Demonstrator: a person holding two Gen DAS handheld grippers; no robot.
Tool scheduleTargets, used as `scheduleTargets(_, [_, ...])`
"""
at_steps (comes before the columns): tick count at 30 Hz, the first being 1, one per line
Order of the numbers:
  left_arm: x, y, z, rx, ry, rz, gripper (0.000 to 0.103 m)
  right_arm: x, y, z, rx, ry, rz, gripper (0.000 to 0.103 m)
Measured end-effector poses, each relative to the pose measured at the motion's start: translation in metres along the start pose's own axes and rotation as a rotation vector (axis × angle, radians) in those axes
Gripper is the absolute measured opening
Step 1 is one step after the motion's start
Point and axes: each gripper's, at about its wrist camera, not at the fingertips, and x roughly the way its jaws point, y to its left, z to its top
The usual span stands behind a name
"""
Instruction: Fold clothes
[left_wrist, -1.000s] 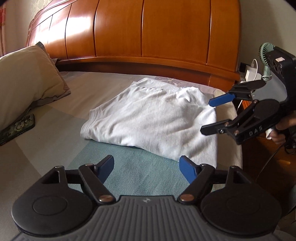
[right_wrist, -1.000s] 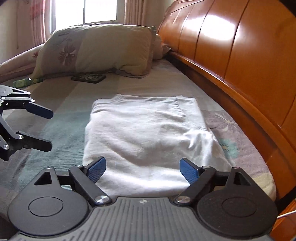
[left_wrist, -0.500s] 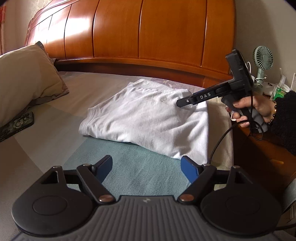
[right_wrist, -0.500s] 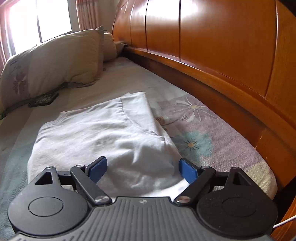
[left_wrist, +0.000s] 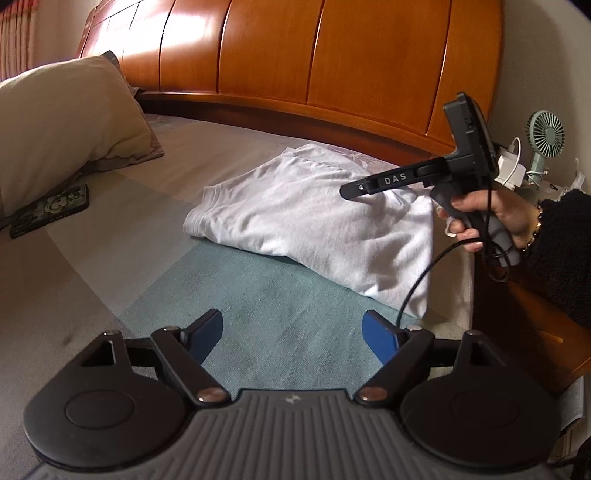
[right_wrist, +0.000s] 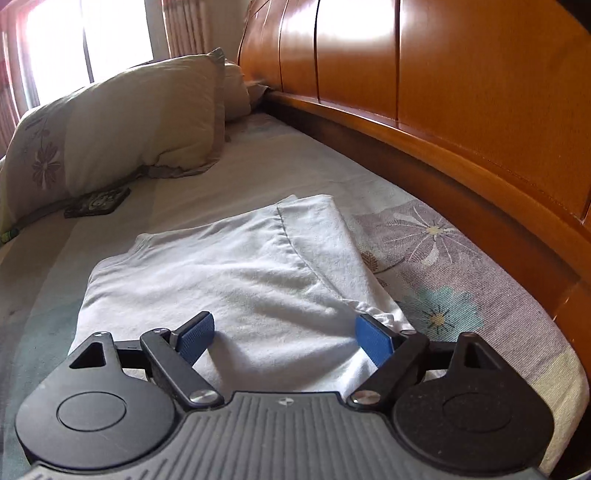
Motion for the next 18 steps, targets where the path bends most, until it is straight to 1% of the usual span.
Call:
scheduleTargets(2, [-0.005,0.003,-0.002,-0.005,-0.003,0.005,0.084,-0.006,0.010,0.011,-0.015,-0.019,-0.008,0.088])
scheduleTargets(4, [-0.010,0.006,-0.004,-0.011,-0.005,0.010,0.087,-0.011,0.025,0.022,-0.066,-0.049,0.001,0.089])
scheduleTargets(6, [-0.015,0.009,-0.007,-0.016,-0.008,0.015,0.088,-0.004,0.037,0.033,-0.119,-0.057,-0.013,0.091])
scheduleTargets(8, [-0.016,0.015,-0.009,-0.040,-0.006,0.025,0.088,0.016,0.039,0.040,-0.135,-0.027,-0.041,0.092])
scheduleTargets(12, [-0.020,0.025,-0.016,-0.073,0.013,0.034,0.088,0.055,0.021,0.041,-0.045,0.043,-0.092,0.092])
scheduleTargets(13, [-0.023,0.028,-0.017,-0.075,0.020,0.038,0.088,0.055,0.019,0.043,-0.023,0.045,-0.089,0.092])
scheduleTargets(15, [-0.027,0.033,-0.020,-0.074,0.024,0.051,0.088,0.043,0.027,0.048,-0.009,0.034,-0.050,0.092])
scheduleTargets(16, [-0.029,0.035,-0.021,-0.078,0.019,0.060,0.089,0.034,0.036,0.049,-0.030,0.020,-0.033,0.092])
scheduleTargets(18, [-0.033,0.038,-0.022,-0.087,0.006,0.080,0.089,0.018,0.062,0.046,-0.128,0.001,-0.003,0.092])
